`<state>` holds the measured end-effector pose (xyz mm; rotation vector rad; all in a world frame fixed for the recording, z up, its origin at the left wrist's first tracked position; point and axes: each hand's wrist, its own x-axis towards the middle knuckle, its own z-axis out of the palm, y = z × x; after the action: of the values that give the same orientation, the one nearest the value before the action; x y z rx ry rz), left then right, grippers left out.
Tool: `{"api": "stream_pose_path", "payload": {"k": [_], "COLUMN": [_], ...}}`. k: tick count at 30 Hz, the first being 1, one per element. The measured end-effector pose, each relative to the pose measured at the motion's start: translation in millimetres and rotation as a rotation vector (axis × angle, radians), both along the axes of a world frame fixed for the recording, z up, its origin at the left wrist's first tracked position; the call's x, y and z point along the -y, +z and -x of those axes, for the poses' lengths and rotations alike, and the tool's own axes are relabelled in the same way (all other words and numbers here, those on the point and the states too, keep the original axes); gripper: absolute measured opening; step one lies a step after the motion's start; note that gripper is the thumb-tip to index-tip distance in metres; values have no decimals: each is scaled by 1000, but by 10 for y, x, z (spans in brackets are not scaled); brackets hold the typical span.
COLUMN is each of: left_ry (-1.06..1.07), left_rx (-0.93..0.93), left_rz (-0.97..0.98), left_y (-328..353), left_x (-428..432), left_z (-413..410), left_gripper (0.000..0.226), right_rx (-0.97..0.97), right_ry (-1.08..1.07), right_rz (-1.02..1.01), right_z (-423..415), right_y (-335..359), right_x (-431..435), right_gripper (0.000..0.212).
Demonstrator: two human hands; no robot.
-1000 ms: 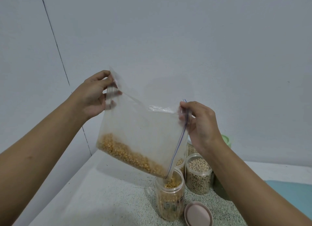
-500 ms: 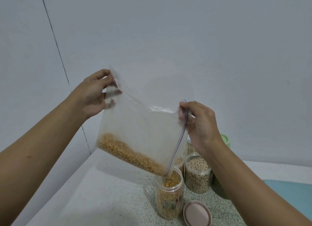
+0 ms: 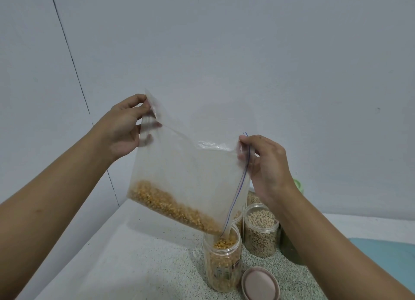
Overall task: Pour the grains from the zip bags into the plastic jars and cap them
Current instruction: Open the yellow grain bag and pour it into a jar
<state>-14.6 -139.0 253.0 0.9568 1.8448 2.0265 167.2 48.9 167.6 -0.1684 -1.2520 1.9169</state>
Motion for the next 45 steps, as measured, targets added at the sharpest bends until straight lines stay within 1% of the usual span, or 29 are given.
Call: {"api": "stream_pose_path", "payload": {"k": [10, 22, 28, 35, 39, 45], "left_ry": [6, 13, 18, 24, 24, 29], "left_rx": [-24, -42, -39, -40, -42, -51], "left_rz": [2, 7, 15, 17, 20, 23], "left_y": [45, 78, 81, 105, 109, 101], "left_x": [-22, -23, -28, -30, -16, 3], "left_z": [-43, -28, -20, -25, -11, -14], "left_gripper": [23, 18, 16, 18, 15, 18], "right_rx": [17, 13, 19, -1, 1, 8], "right_ry": [-9, -14, -13, -20, -11, -5], "right_rz": [0, 7, 1, 8, -6, 4], "right_z": [-12, 24, 29, 54, 72, 117], "right_y": [15, 16, 23, 48, 44, 33], "right_x": [-13, -29, -32, -49, -56, -55], "right_gripper": [14, 5, 18, 8, 10, 14]}}
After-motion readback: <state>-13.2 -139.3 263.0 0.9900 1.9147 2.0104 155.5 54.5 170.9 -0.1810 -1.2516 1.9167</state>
